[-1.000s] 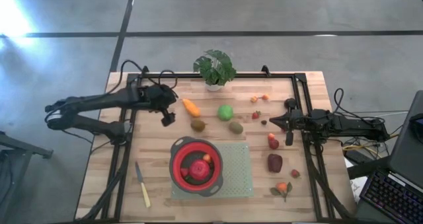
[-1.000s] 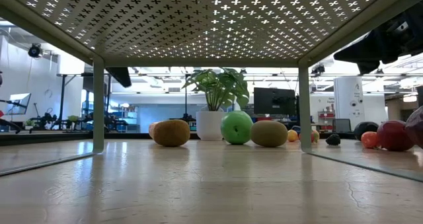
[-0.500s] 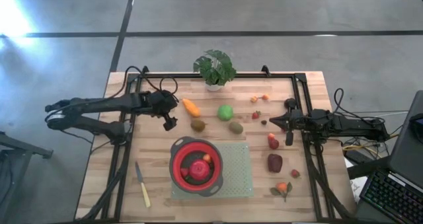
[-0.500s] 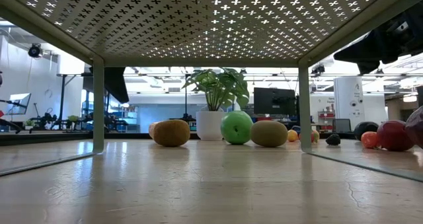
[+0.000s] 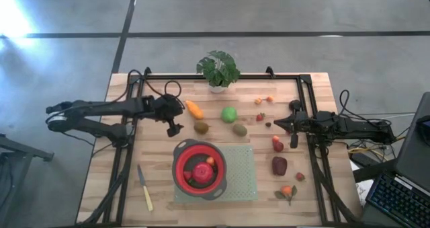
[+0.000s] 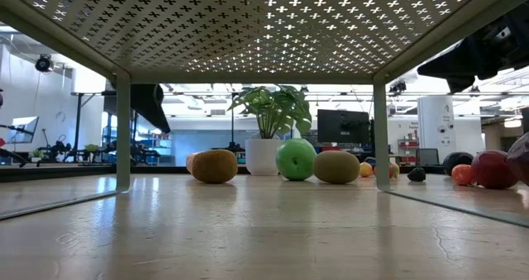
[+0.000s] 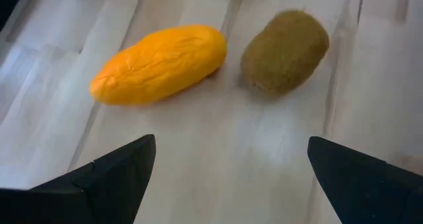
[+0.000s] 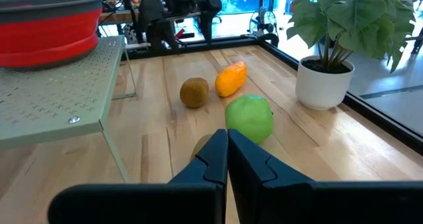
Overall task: Pick & Place Fruit
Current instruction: Put the kiwi into the red strainer
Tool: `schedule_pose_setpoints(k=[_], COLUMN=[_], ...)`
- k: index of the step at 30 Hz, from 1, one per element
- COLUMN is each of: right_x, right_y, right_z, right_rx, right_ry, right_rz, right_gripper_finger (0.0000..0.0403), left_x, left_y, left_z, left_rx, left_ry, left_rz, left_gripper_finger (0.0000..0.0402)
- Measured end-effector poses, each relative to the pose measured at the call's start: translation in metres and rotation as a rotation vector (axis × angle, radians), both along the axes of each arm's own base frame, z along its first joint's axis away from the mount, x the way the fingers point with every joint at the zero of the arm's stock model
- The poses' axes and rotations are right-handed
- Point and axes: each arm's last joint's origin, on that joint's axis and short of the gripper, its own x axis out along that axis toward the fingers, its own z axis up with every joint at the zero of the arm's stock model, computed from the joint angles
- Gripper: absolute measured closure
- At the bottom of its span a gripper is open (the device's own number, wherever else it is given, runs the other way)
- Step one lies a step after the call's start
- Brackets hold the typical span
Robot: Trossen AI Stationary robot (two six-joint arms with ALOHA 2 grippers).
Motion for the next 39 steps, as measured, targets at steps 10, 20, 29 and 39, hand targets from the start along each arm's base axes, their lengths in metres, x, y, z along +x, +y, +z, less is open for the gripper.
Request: schedule_pose_setpoints(k=[10,20,29,39], right_x=[0.0,0.0,0.0,0.0], right_y=[0.0,0.0,0.0,0.0], right_z=[0.0,0.0,0.0,0.0], right_rx=[0.0,0.0,0.0,0.0], right_ry=[0.0,0.0,0.0,0.0], right_rz=[0.0,0.0,0.0,0.0], right_gripper_finger=[0.0394,0.0394,0.0394,0.0394], left_x=[0.0,0.014,0.03,0.055], left_y=[0.0,0.003,0.006,0.013], left_z=[-0.007,0.006,-0.001,-0.005], left_rx=[0.204,0.297,0.325,0.323], left_ry=[0.047,-0.126,-0.166,-0.202], left_rz=[-0.259,-0.258,-0.277,-0.303], left_gripper_finger=[0.0003,0.0003,0.0003,0.0003])
